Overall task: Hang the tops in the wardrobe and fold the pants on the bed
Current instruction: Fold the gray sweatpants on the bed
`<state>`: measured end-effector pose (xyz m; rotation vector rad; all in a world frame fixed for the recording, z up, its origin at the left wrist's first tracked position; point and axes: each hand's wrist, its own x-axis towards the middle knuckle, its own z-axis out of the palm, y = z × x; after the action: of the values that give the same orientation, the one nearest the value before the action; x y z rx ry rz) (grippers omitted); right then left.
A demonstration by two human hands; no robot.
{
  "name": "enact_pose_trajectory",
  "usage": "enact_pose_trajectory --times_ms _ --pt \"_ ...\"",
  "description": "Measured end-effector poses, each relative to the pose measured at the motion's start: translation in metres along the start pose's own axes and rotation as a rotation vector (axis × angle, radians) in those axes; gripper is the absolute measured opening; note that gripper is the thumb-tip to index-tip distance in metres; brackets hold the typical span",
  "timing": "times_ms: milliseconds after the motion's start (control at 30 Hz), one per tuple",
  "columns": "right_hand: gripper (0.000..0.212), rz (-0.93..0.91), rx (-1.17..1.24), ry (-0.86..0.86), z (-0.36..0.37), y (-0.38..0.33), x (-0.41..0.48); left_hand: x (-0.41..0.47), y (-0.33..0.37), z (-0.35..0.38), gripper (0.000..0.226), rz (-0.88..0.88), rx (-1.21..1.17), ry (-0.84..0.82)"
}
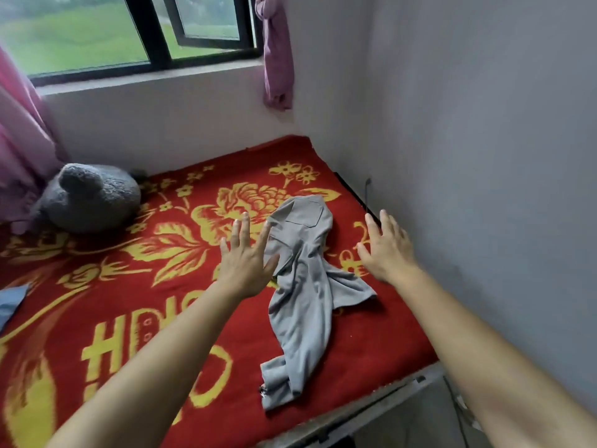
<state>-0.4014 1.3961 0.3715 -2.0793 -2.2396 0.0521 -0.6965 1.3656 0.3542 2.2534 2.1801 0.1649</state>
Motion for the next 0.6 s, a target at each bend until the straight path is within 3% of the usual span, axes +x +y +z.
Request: enact_pose_trajectory --times_ms 367,600 --pt "0.077 -0.048 0.133 -0.448 0.219 0.022 0.137 0.096 0.02 0.207 0.08 -0.255 -0.074 -0.368" --pt "0.083 -0.034 0.198 -0.493 0.35 0.029 0.164 0.11 0.014 0.342 0.09 -0.327 -0.141 -0.555"
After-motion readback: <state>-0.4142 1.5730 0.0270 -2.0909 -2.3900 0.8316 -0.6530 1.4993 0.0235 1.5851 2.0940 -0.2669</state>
